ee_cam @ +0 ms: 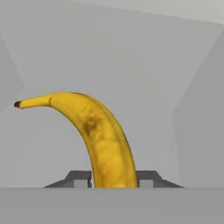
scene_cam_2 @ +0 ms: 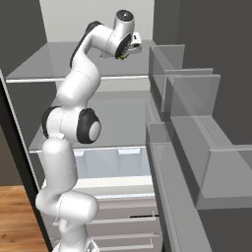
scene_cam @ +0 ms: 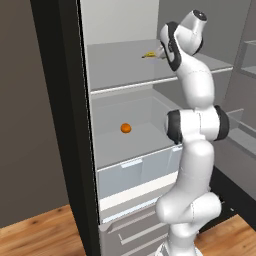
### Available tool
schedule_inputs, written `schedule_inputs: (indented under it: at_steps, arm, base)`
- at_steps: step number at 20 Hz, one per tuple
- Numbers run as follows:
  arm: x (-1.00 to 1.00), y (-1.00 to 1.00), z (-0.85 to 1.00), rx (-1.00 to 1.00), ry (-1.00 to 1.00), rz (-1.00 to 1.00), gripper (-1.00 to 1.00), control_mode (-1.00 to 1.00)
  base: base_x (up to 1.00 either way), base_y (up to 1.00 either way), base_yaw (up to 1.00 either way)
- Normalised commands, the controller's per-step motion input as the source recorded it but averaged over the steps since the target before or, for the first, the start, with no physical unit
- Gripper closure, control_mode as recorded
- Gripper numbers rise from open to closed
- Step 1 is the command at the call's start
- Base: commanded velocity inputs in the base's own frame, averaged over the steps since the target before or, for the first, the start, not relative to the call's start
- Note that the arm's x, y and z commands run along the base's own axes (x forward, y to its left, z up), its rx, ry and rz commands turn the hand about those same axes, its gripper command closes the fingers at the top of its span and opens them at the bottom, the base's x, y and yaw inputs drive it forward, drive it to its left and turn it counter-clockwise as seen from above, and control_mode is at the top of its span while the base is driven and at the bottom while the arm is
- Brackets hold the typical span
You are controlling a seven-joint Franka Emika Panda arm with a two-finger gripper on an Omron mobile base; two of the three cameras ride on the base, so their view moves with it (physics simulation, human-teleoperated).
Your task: Retrieve the banana and tangerine from the fridge and place them into the bowl on the dining table.
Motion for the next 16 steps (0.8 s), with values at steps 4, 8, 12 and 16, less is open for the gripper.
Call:
schedule_inputs:
  at_steps: [4, 8, 12, 16]
  arm:
    - [-0.84, 1.00, -0.75, -0.32, -0.34, 0.00, 1.00, -1.00]
    - [-0.98, 0.74, -0.54, -0.20, -0.32, 0.00, 1.00, -1.00]
    - [-1.00, 0.29, -0.58, -0.05, -0.38, 0.00, 1.00, -1.00]
    - [-1.00, -0.01, -0.02, 0.10, -0.25, 0.00, 1.00, -1.00]
  base:
    - [0.00, 0.00, 0.00]
    - [0.00, 0.00, 0.00]
    - [0.00, 0.00, 0.00]
    - [0.00, 0.00, 0.00]
